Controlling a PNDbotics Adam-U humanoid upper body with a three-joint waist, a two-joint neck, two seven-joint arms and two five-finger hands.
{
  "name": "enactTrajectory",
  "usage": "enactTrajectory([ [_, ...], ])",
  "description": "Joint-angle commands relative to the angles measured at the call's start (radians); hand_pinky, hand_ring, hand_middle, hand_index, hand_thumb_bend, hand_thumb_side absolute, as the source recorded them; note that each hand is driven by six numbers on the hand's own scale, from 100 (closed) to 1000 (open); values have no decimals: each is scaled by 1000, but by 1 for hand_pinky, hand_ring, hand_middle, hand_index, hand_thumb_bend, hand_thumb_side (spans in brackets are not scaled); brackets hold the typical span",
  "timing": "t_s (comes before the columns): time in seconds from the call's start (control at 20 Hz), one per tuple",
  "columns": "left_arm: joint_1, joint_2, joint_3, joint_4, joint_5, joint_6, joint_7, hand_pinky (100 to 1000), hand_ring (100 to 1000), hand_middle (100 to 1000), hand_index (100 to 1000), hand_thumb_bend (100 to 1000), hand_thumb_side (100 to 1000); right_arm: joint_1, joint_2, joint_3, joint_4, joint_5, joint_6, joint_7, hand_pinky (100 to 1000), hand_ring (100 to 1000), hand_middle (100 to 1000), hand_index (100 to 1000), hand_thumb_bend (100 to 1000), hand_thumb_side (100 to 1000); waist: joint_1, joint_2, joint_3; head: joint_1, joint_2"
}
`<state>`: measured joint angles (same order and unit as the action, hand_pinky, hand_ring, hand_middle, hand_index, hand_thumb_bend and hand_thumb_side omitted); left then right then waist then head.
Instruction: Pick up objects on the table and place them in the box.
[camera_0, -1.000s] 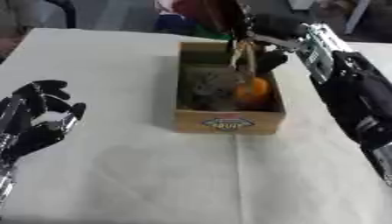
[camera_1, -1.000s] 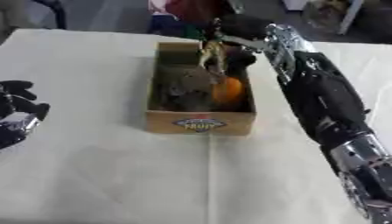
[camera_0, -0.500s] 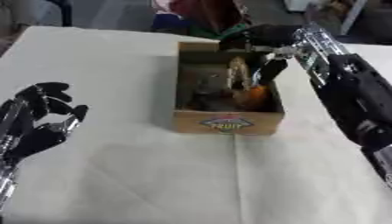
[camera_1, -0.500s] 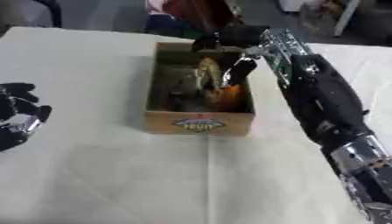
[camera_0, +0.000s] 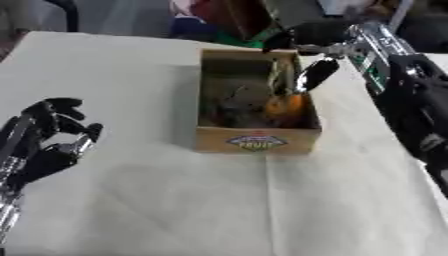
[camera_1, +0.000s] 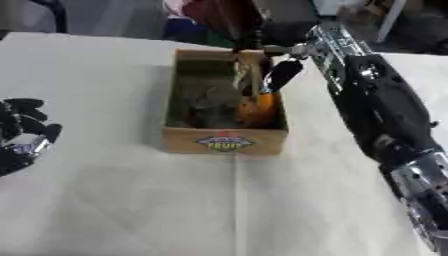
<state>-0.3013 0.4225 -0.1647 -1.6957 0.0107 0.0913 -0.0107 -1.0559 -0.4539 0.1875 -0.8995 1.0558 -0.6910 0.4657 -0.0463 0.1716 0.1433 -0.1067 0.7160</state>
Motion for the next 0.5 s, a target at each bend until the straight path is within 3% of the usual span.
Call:
enactTrajectory([
  [0.05, -8, 22, 4, -10, -5, -2, -7, 661, 563, 558, 753, 421, 212, -22, -40, 6, -40, -33, -216, 260, 871, 961, 965, 990, 437, 730, 2, -20, -2, 4, 1],
  [0.25, -6, 23, 6, -9, -7, -1, -9, 662, 562, 557, 753, 420, 214, -19, -41, 12, -64, -79, -216, 300, 856, 950, 954, 981, 438, 709, 2, -20, -2, 6, 1],
  [0.5, -11, 18, 4, -10, -9, -3, -17, 662, 563, 557, 753, 419, 215, -17, 2, 0, -20, -116, -216, 279, 839, 933, 936, 974, 442, 622, 5, -16, 6, 4, -4],
])
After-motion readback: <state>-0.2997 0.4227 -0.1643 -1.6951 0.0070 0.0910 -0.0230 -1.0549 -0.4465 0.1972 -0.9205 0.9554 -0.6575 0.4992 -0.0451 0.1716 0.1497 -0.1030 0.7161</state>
